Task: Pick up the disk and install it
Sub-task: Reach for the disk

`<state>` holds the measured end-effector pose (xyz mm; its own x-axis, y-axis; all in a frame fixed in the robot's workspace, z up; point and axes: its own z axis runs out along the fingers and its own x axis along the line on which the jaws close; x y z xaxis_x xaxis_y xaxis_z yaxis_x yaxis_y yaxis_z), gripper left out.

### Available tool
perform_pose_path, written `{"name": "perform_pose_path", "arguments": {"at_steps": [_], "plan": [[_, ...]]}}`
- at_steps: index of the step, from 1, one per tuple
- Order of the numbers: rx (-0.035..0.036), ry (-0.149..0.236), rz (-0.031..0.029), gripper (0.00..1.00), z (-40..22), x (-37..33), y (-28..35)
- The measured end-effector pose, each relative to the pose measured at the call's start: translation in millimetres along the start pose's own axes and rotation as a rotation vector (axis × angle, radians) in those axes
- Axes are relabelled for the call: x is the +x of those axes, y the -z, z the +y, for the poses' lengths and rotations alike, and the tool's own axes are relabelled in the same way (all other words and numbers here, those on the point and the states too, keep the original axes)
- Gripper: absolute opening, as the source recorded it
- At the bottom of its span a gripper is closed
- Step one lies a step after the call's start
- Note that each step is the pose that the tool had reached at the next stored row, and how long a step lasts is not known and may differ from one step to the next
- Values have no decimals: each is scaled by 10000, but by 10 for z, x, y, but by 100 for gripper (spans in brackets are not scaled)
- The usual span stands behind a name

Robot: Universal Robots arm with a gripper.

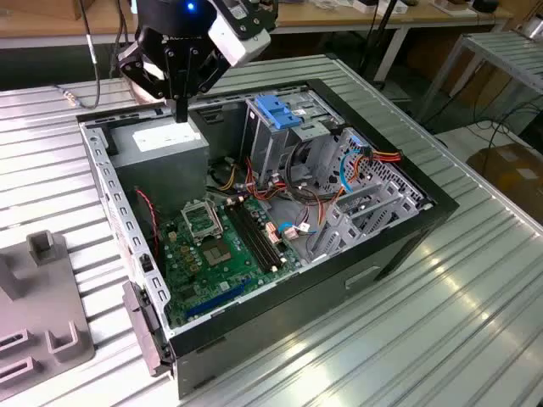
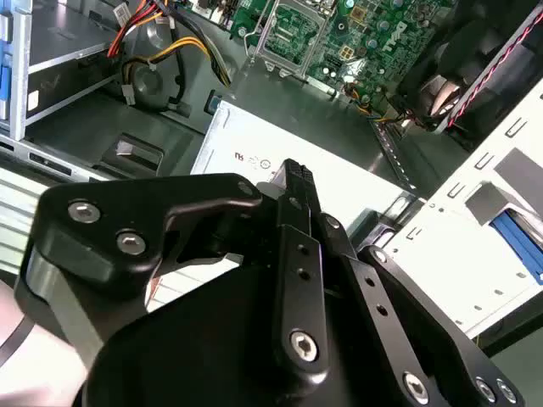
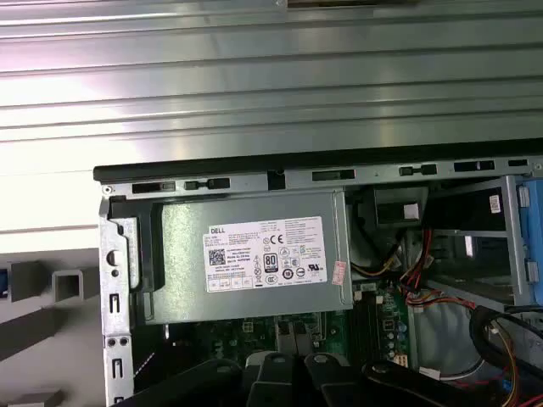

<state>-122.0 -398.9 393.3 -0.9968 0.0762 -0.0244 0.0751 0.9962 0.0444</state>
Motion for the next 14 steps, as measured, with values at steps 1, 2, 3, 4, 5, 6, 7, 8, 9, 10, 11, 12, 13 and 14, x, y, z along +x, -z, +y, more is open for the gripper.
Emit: {"name": "perform_pose_path", "arguments": {"at_steps": [1, 2, 3, 4, 5, 6, 7, 8, 9, 10, 11, 12, 13, 14], "plan": [[1, 1, 0, 10, 0, 0, 0], [1, -1, 0, 10, 0, 5, 1], [0, -1, 0, 10, -1, 10, 0], [0, -1, 0, 10, -1, 16, 0], [0, 0, -1, 10, -2, 23, 0], [1, 0, 0, 10, -2, 27, 1], [0, 1, 0, 10, -2, 30, 1], [0, 0, 0, 10, -2, 33, 1], [0, 0, 0, 10, -3, 36, 1], [1, 0, 0, 10, -3, 43, 1], [0, 0, -1, 10, -4, 49, 1], [0, 0, 0, 10, -4, 54, 2], [-1, 0, 0, 10, -5, 61, 2], [0, 1, -1, 10, -6, 70, 2]]}}
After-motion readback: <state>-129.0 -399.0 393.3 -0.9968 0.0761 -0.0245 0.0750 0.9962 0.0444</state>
